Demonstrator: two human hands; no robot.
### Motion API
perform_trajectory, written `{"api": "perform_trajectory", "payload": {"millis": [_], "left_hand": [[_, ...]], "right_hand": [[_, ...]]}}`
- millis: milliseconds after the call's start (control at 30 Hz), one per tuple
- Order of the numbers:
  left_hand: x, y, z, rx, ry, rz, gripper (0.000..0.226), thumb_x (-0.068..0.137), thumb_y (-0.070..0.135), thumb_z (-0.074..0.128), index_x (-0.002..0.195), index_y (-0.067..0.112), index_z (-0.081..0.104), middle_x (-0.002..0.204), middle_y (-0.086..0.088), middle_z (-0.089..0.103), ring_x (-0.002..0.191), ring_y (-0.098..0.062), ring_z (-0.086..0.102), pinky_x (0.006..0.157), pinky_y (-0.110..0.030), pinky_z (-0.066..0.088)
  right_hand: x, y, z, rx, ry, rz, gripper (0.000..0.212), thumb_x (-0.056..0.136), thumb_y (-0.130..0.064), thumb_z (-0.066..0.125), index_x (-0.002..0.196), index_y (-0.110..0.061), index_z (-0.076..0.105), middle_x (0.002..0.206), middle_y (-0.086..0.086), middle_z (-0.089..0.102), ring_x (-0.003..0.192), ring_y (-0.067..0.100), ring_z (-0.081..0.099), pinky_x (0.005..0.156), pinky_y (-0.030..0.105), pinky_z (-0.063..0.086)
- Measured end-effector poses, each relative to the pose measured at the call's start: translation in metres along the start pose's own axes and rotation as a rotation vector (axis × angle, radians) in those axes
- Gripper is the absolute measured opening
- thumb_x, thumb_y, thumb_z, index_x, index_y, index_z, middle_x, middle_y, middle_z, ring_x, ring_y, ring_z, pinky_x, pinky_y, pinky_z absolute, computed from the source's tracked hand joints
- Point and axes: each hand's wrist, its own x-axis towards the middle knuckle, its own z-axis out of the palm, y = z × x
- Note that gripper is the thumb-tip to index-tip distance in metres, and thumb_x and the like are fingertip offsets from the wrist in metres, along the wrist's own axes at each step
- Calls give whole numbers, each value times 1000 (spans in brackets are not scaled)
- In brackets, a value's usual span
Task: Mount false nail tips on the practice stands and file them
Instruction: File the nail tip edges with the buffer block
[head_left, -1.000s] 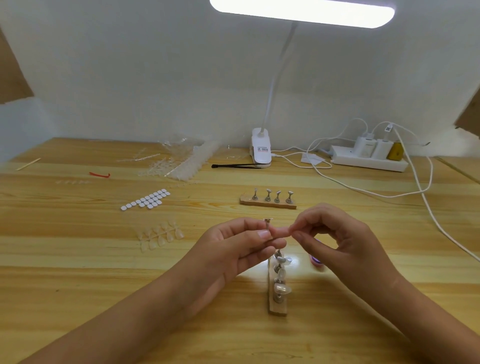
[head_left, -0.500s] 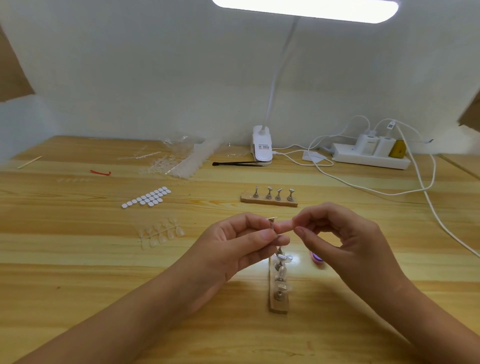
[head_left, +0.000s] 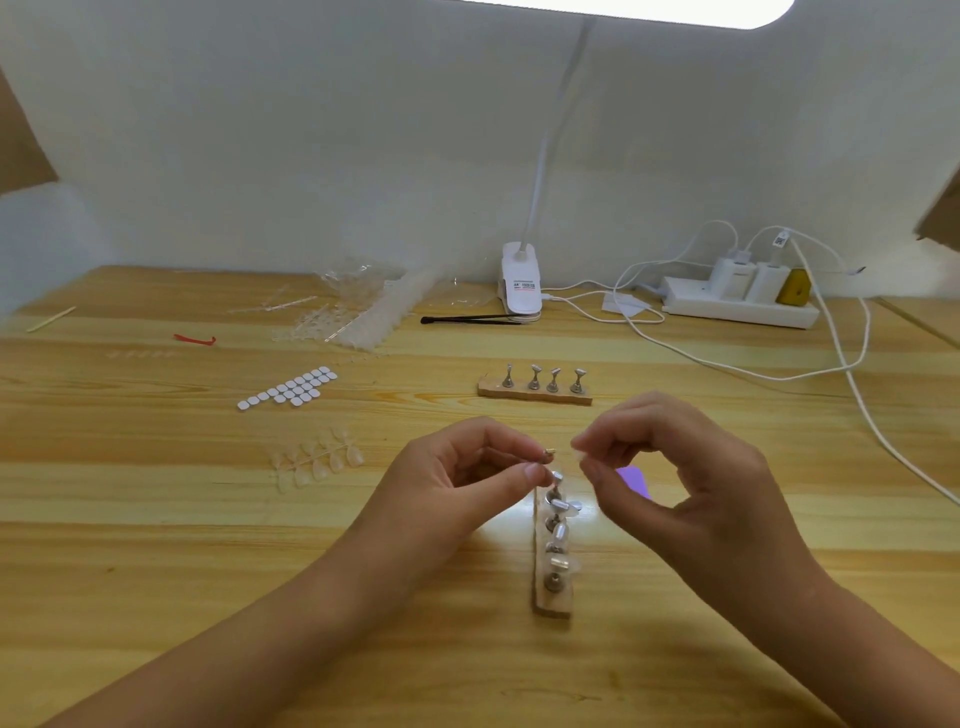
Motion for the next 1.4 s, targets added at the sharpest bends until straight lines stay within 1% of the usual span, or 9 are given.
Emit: {"api": "perform_trajectory", "payload": {"millis": [67,133,433,533,667,867,967,1133,1400], "left_hand": [[0,-2,-1,46,13,-3,11,86,19,72,88,30,74,91,3,77,94,-11,72,85,-17,53],[0,-2,-1,85,30,-7,13,86,21,72,87,34,74,90,4,77,94,-13,71,88,-20,54],[-1,-2,1,165,23,49,16,86,18,74,85,35,76,86,7,76,86,-6,71,77,-14,52],[-1,-3,1,179,32,65,16,84,19,75,85,35,76,85,8,76,84,-6,71,75,-14,53],[-1,-4,1,186,29,70,16,84,18,75,84,35,77,82,10,75,77,-1,68,70,-12,50],[-1,-3,1,186,28,64,15,84,19,75,85,34,77,82,10,75,76,0,67,69,-11,49],[-1,-4,1,188,28,64,15,84,20,75,86,34,76,84,9,76,81,-5,70,74,-14,53],[0,-5,0,173,21,57,11,84,19,75,85,31,76,85,5,76,84,-12,71,77,-18,54],[0,-9,-2,200,6,93,12,86,19,75,86,31,76,83,8,75,78,-2,67,72,-13,49]], "right_hand": [[0,0,2,-61,-14,-30,14,80,-6,70,91,-14,68,88,-6,61,83,9,59,76,15,44],[-1,0,1,-98,-17,-33,12,81,-9,70,91,-14,69,91,-6,60,85,7,58,78,12,41],[-1,2,3,-152,-53,-21,8,84,-14,69,92,-16,70,92,-8,61,89,8,61,80,18,46],[-1,2,4,-147,-72,-18,8,84,-13,69,91,-17,69,91,-8,61,89,8,60,80,18,45],[-1,1,4,-143,-85,-16,8,84,-14,68,91,-17,69,91,-7,61,89,8,60,80,18,46],[-1,1,6,-140,-70,-17,8,84,-10,70,90,-15,69,90,-6,61,87,6,60,80,15,45],[-1,2,6,-117,-64,-6,11,83,-6,72,90,-14,69,90,-6,61,87,5,59,79,13,44],[-1,3,8,-80,-38,1,7,84,-12,70,90,-14,69,89,-8,61,86,2,58,78,10,42],[-1,1,8,-44,-91,17,5,84,-12,69,89,-12,69,88,-4,63,86,6,60,79,11,45]]}}
